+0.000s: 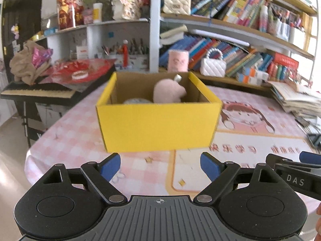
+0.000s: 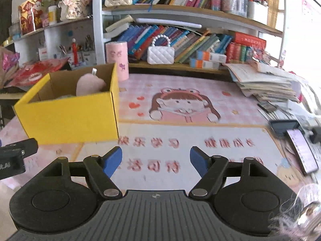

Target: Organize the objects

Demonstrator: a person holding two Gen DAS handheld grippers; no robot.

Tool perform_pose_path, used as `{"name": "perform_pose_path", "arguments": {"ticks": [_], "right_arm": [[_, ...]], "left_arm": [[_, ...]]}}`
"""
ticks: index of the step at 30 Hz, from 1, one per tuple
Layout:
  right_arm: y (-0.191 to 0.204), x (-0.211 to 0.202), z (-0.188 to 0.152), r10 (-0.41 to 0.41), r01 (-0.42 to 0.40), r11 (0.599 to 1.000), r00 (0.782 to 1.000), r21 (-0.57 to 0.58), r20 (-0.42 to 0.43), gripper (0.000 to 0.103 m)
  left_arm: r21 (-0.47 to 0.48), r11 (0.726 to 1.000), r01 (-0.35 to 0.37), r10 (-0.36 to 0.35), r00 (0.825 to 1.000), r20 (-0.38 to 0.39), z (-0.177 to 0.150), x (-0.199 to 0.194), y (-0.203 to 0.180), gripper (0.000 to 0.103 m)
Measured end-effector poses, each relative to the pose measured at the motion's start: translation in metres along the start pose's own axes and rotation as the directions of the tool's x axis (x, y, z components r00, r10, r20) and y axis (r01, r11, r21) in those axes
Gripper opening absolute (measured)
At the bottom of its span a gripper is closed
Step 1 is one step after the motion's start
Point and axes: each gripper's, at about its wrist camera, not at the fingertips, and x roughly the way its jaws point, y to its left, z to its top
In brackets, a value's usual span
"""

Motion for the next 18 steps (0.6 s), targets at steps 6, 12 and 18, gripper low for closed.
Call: {"name": "perform_pose_path", "arguments": {"ticks": [6, 12, 18], "right_arm": [[-0.016, -0.015, -0.016, -0.068, 0.07, 0.996, 0.997, 0.051, -0.03, 0.075], [-0.022, -0.026, -0.024, -0.109, 0.112, 0.992, 0.993, 0.06, -0.045, 0.077], [-0.028, -0.029, -0.025, -0.126, 0.13, 0.989, 0.991, 0.075, -0.046, 0.078]], "left_arm": [[0.031, 0.999, 0.031, -0.03, 0.999, -0.034, -0.009, -0.005, -0.011, 0.089], [0.049, 0.997, 0.058, -0.055, 0.997, -0.059, -0.011, -0.007, -0.021, 0.09], [0.086, 0.994, 0.068, -0.063, 0.996, -0.06, -0.01, -0.007, -0.033, 0.092]]}}
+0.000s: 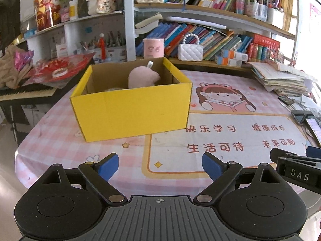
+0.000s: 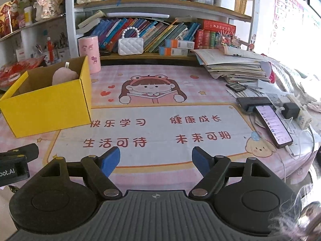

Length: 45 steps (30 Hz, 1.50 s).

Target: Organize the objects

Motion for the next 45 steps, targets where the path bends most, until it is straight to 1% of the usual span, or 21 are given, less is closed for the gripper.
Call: {"name": "perform_pose_path", "arguments": {"ticks": [8, 12, 15, 19, 22, 32, 45], "right_arm": [[-0.011, 0.001, -0.002, -0.019, 0.019, 1.0, 1.0, 0.007, -0.01, 0.082], [-0.016, 0.004, -0.003, -0.028, 0.029, 0.999, 0.999, 0.029, -0.034, 0.085], [-0.015, 0.006, -0.006, -0.038, 0.039, 0.999, 0.998, 0.024, -0.047, 0.088], [-0.017, 0.006, -0.009, -0.07, 0.071, 0.997, 0.996, 0.017, -0.056, 0.097], [-0.022, 0.006, -0.01, -0.081, 0.083, 0.996, 0.995, 0.031, -0.058, 0.103], [-0.025, 0.004, -0.01, -0.085, 0.087, 0.996, 0.995, 0.023, -0.056, 0.103], [-0.022, 0.0, -0.012, -0.077, 0.078, 0.997, 0.996, 0.014, -0.055, 0.103]], "left_arm": [[0.02, 1.0, -0.005, 0.006, 1.0, -0.031, -0.001, 0.007, -0.019, 0.092], [0.034, 0.999, -0.025, 0.026, 0.999, -0.037, -0.002, 0.009, -0.031, 0.092], [0.051, 0.998, -0.027, 0.029, 0.999, -0.04, -0.003, 0.009, -0.039, 0.093], [0.062, 0.997, -0.042, 0.045, 0.998, -0.047, -0.005, 0.009, -0.044, 0.093], [0.063, 0.996, -0.066, 0.069, 0.997, -0.047, -0.004, 0.009, -0.046, 0.097], [0.069, 0.992, -0.107, 0.111, 0.993, -0.049, -0.005, 0.005, -0.051, 0.097], [0.057, 0.991, -0.117, 0.121, 0.991, -0.063, -0.007, 0.002, -0.048, 0.097]]}}
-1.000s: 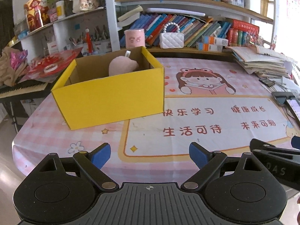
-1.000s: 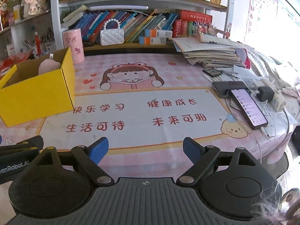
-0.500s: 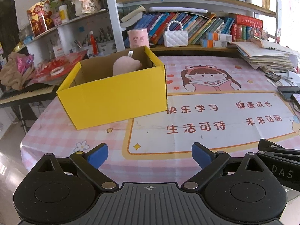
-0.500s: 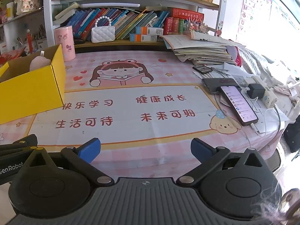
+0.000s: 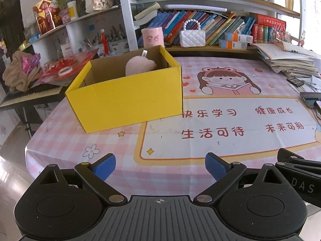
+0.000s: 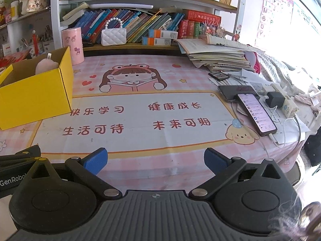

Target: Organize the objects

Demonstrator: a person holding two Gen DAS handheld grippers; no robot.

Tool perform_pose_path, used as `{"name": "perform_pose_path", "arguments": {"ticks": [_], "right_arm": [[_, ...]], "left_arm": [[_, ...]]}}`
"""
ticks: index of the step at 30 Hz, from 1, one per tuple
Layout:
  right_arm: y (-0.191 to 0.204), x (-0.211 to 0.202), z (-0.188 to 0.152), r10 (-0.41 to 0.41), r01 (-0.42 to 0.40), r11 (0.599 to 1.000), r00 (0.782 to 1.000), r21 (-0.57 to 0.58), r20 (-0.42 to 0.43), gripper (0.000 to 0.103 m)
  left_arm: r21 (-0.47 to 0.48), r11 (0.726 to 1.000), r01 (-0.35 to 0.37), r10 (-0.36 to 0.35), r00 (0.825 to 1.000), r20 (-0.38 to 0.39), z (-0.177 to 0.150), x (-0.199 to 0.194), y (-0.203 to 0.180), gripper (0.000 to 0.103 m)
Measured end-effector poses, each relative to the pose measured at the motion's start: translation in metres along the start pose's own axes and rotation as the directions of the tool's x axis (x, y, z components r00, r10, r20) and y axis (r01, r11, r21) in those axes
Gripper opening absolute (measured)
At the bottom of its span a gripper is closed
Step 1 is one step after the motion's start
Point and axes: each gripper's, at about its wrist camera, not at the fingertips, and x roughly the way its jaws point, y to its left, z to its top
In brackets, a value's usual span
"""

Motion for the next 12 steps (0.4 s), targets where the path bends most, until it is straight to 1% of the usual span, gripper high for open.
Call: {"name": "perform_pose_path", "arguments": {"ticks": [12], "right_arm": [[0.0027, -0.0023, 0.0015, -0.003, 0.003, 1.0, 1.0, -0.014, -0.001, 0.103]], "left_arm": [[-0.019, 1.0, 0.005, -0.006, 1.0, -0.011, -0.0011, 0.0024, 0.0045, 0.097]]}}
